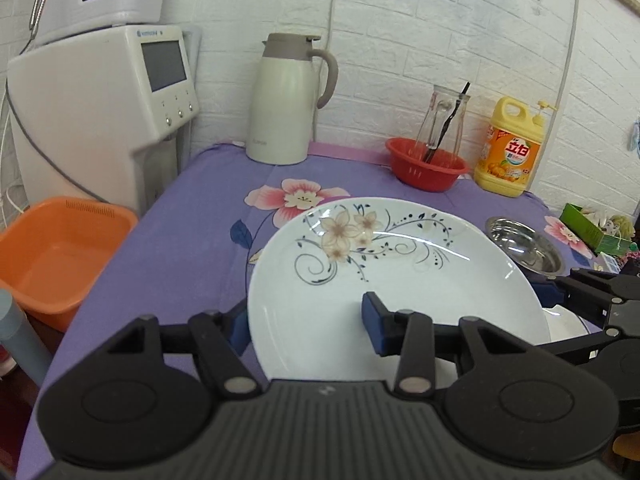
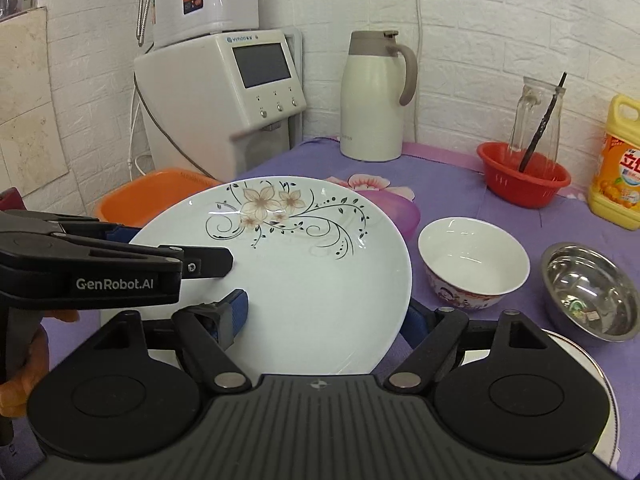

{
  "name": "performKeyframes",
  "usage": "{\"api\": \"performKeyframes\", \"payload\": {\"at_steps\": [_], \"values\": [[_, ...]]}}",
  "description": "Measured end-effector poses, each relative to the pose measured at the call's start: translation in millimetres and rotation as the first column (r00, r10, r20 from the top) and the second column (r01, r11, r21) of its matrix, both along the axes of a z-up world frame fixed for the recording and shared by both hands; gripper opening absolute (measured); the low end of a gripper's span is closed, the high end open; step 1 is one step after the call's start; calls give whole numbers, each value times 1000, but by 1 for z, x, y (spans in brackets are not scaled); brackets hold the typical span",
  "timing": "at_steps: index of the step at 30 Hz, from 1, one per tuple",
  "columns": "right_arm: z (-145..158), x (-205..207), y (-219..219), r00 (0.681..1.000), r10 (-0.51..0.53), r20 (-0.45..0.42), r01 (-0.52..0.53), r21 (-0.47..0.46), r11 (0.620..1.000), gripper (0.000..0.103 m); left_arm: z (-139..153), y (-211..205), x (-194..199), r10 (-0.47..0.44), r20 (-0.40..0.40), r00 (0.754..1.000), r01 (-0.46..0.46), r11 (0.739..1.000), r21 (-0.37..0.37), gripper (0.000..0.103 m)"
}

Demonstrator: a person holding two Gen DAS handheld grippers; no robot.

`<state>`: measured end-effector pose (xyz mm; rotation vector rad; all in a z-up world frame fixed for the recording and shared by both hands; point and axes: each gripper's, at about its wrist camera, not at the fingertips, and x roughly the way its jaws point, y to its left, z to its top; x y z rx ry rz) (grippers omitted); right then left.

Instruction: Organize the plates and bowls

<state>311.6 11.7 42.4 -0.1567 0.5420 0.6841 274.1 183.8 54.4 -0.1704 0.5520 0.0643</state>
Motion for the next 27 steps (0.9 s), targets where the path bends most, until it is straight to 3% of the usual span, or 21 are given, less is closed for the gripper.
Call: {"api": "performKeyframes", "payload": {"at_steps": [6,13,21,25,27], "values": [[0,-46,-15,1000,-17,-9,17,10,1000,103,-8,-15,-50,-11,-5,1000,11,1000,-24,43],[-36,-98,-26,996,-36,-80,39,36,999,103,-46,-28,-95,19,-79,997,-23,999,-44,43],[-58,-113,-32,994,-71,-88,72,10,997,103,-67,-37,-98,-6,-104,995,0,998,-58,45],[-62,-115,-30,996,-73,-56,71,-43,997,103,-73,-43,-97,-10,-90,996,11,1000,7,46],[-67,-113,-35,994,-84,-72,82,-34,996,103,-70,-45,-99,-11,-65,998,13,999,32,63]]}}
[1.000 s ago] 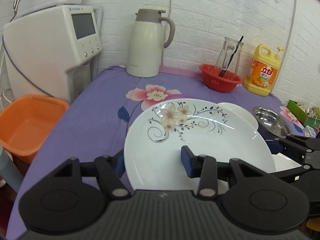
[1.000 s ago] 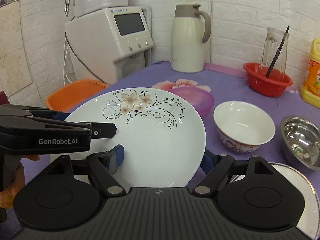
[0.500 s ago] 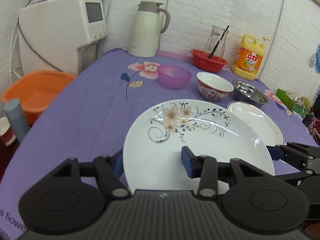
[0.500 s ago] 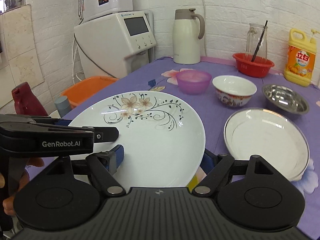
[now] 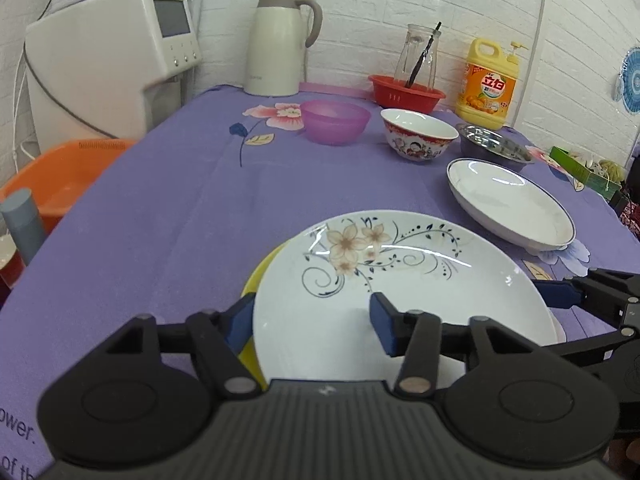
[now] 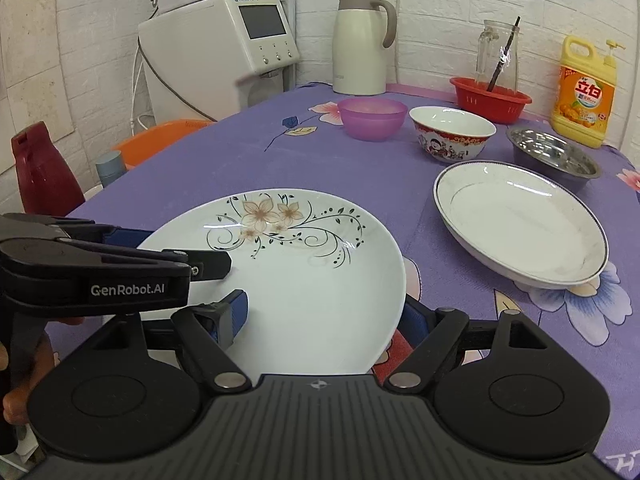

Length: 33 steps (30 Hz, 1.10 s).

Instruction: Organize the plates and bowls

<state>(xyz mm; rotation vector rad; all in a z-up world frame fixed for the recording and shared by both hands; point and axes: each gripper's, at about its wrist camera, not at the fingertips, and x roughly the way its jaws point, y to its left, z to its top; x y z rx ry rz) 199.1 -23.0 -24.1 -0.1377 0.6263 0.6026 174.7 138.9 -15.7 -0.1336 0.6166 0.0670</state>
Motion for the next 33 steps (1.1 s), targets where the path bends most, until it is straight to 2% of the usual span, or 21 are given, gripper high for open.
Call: {"api": "performKeyframes", "payload": {"at_steps": [3,6,10,18,25,29,33], "values": [[7,-6,-11,998,-34,45,32,51,998,103,16,3,-5,23,68,997,-23,1000,0,72],[26,-9,-28,989,-86,117,72,125,990,103,36,5,-7,31,122,992,-31,1000,-7,74],[39,1,-55,976,-162,148,135,179,975,103,50,-4,-4,8,157,988,-5,1000,-21,76],[25,32,-107,952,-289,97,267,188,945,103,40,-44,22,-89,81,993,92,995,-44,76],[16,93,-127,946,-310,100,298,123,947,103,44,-76,77,-122,29,992,123,992,-32,76],[5,137,-131,945,-320,62,315,78,946,103,46,-92,109,-147,-2,989,147,989,-17,76],[-7,145,-140,945,-327,25,323,101,941,103,43,-101,137,-167,-35,985,168,986,15,76]]}}
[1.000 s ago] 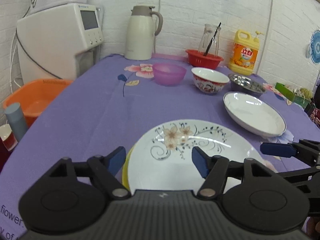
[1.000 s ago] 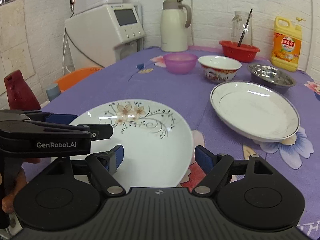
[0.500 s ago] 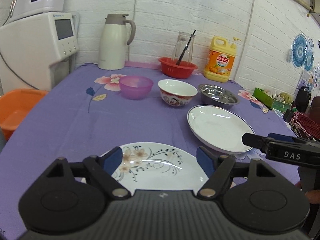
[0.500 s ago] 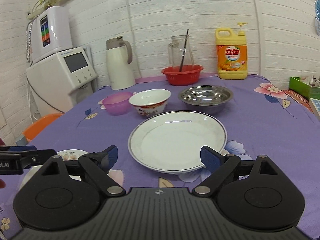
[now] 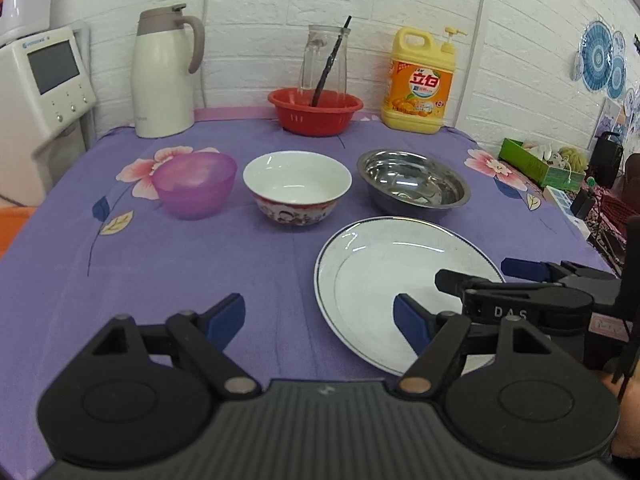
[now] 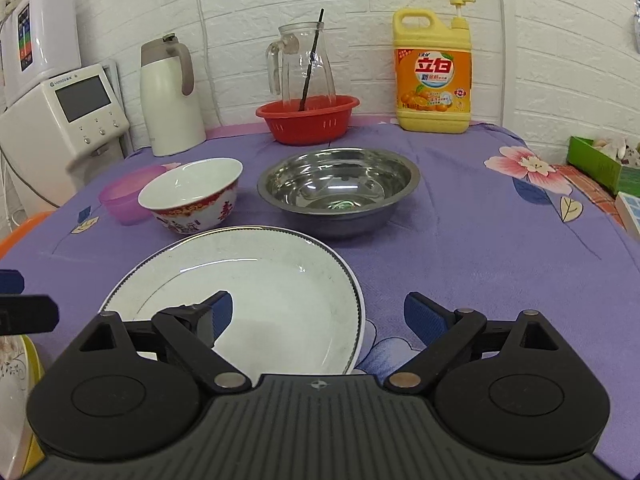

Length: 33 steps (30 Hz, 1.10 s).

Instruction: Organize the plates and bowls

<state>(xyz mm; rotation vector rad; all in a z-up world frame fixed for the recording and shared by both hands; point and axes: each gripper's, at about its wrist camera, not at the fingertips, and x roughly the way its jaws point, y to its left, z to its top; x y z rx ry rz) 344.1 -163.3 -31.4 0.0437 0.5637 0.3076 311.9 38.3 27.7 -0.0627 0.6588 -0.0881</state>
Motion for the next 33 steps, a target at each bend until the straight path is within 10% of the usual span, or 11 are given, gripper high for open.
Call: {"api": "performKeyframes", "payload": {"at_steps": [33], "values": [[-10,1,7,997,38,-63,-39,-18,999,103,-44,-28,80,-62,-160,985,57,998,-34,76]]}}
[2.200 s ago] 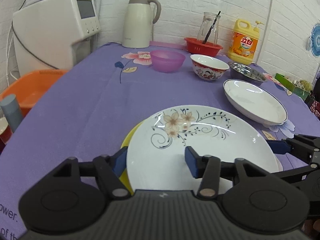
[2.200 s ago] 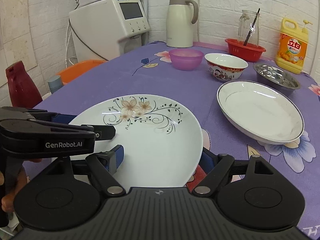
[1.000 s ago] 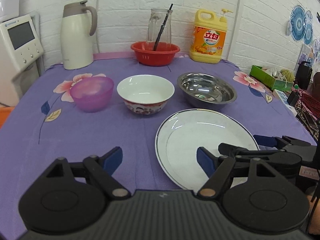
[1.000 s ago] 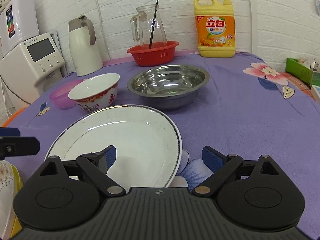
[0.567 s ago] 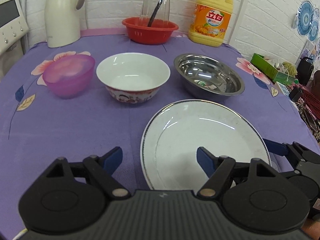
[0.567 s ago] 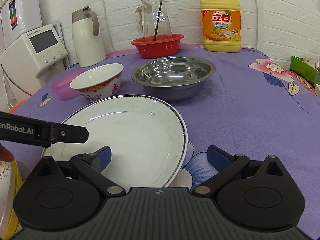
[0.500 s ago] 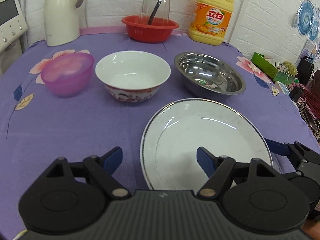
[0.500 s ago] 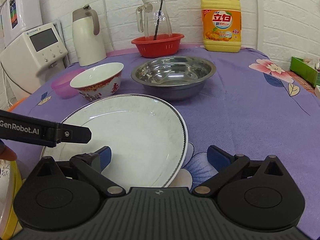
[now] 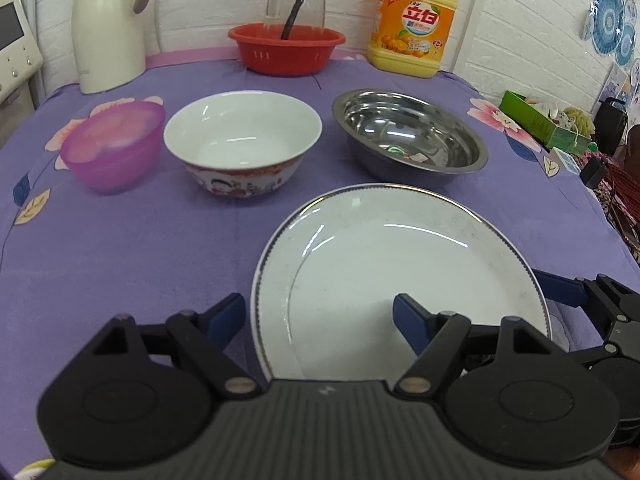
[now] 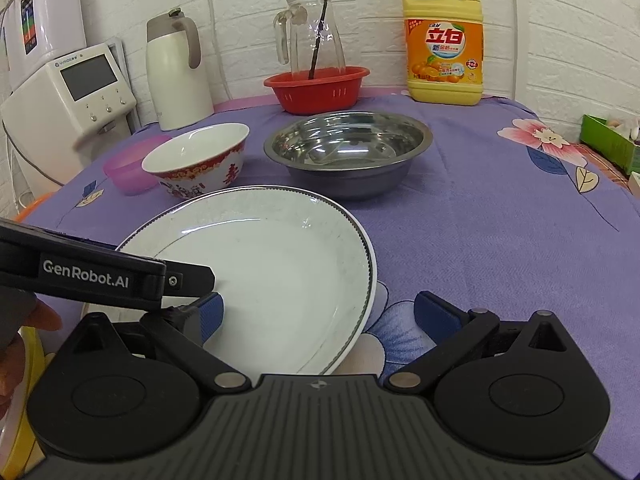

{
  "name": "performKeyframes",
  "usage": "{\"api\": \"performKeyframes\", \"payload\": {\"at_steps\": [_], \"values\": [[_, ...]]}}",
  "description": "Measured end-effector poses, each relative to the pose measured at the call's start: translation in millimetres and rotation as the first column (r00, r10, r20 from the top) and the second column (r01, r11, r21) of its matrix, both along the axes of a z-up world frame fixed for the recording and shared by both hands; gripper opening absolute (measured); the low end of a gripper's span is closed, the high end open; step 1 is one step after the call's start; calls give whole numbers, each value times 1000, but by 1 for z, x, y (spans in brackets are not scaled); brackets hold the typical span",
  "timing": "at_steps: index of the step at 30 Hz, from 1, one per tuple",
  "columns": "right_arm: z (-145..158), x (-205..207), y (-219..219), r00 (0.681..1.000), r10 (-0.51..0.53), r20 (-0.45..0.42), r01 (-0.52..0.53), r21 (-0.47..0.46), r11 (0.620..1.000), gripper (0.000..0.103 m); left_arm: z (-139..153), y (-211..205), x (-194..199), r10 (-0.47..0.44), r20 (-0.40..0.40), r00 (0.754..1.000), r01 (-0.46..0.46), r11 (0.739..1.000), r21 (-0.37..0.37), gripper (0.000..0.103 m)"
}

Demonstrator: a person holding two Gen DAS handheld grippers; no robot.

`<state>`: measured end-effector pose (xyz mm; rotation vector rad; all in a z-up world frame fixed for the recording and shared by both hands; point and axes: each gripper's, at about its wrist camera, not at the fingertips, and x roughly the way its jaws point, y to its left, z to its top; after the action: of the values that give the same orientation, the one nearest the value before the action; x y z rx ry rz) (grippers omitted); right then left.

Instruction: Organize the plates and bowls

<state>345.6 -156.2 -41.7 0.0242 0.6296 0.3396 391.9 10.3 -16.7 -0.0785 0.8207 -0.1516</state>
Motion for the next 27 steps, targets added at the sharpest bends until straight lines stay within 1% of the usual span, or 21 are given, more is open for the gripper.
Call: {"api": "performKeyframes", "payload": {"at_steps": [7,11,14,17,19,20,22,24,25,27], "values": [[-1,0,3,1000,8,-2,-8,-23,1000,103,0,-5,3,-8,-21,1000,9,999,33,76],[-1,-1,3,1000,19,-4,-19,-37,999,103,-1,-7,3,-14,-15,1000,15,999,45,76],[-1,-2,5,1000,28,1,-28,-51,998,103,-1,-10,2,-35,-8,999,35,998,48,72],[1,-6,9,997,69,20,-68,-36,997,103,-1,-10,3,-31,1,1000,31,999,44,69],[1,-6,11,998,62,23,-61,-35,998,103,0,-8,2,-32,3,999,32,999,35,65],[2,-6,11,998,57,23,-56,-32,998,103,0,-8,2,-28,1,1000,28,999,26,61],[3,-6,10,999,37,21,-37,-24,999,103,3,-7,1,-20,-7,1000,20,1000,21,59],[6,-8,10,1000,26,16,-25,-16,1000,103,9,-9,-4,-23,24,999,22,999,35,59],[8,-10,11,1000,22,23,-21,-16,1000,103,13,-8,-6,-22,33,999,21,999,30,59],[16,-17,13,998,14,54,-13,-18,1000,103,21,-7,-13,-28,58,998,27,999,21,59]]}}
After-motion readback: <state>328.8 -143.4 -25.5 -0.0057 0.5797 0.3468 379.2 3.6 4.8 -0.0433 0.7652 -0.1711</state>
